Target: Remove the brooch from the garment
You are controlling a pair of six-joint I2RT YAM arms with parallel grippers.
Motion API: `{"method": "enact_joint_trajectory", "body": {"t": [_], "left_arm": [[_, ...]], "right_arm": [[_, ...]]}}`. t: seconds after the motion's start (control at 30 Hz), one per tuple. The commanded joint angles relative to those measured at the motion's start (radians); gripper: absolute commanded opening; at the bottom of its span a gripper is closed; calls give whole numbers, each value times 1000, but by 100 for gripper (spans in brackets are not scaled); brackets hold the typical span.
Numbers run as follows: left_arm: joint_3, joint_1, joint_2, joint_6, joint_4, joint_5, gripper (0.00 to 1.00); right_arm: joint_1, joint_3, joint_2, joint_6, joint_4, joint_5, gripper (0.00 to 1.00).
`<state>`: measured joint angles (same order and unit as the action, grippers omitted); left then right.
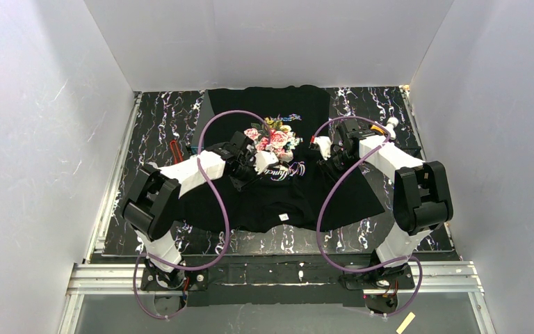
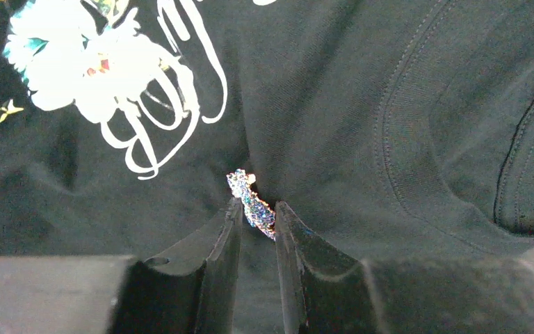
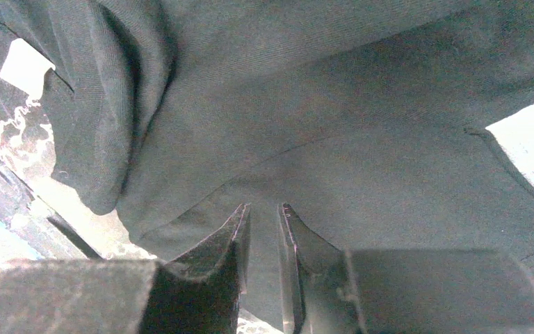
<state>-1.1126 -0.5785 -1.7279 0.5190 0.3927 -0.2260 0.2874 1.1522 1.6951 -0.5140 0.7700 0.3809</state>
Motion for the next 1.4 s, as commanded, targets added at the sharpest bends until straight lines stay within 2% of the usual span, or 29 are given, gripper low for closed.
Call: {"method": "enact_joint_trajectory", "body": {"t": [0.0, 0.13, 0.4, 0.63, 0.83, 1.0, 1.23, 1.37], "left_arm": [[-27, 22, 47, -5, 51, -11, 22], [-34, 24, 36, -11, 39, 0, 17], [-70, 25, 61, -42, 47, -67, 0], [-83, 25, 99, -83, 74, -171, 0], [-97, 26, 108, -150, 78, -228, 0], [-93, 26, 125, -211, 74, -194, 0], [-46, 24, 110, -393, -89, -25, 0], [-70, 25, 77, -404, -139, 48, 0]], "right_arm": [[-6, 43, 6, -25, 28, 30, 29], [-5, 50, 12, -26, 30, 38, 29], [-7, 56, -5, -47, 32, 93, 29], [-4, 47, -51, -6, -54, 270, 31], [36, 41, -61, 141, -217, 367, 34], [83, 58, -29, 184, -259, 375, 35], [99, 76, -6, 172, -214, 359, 35], [99, 85, -17, 141, -165, 342, 35]]}}
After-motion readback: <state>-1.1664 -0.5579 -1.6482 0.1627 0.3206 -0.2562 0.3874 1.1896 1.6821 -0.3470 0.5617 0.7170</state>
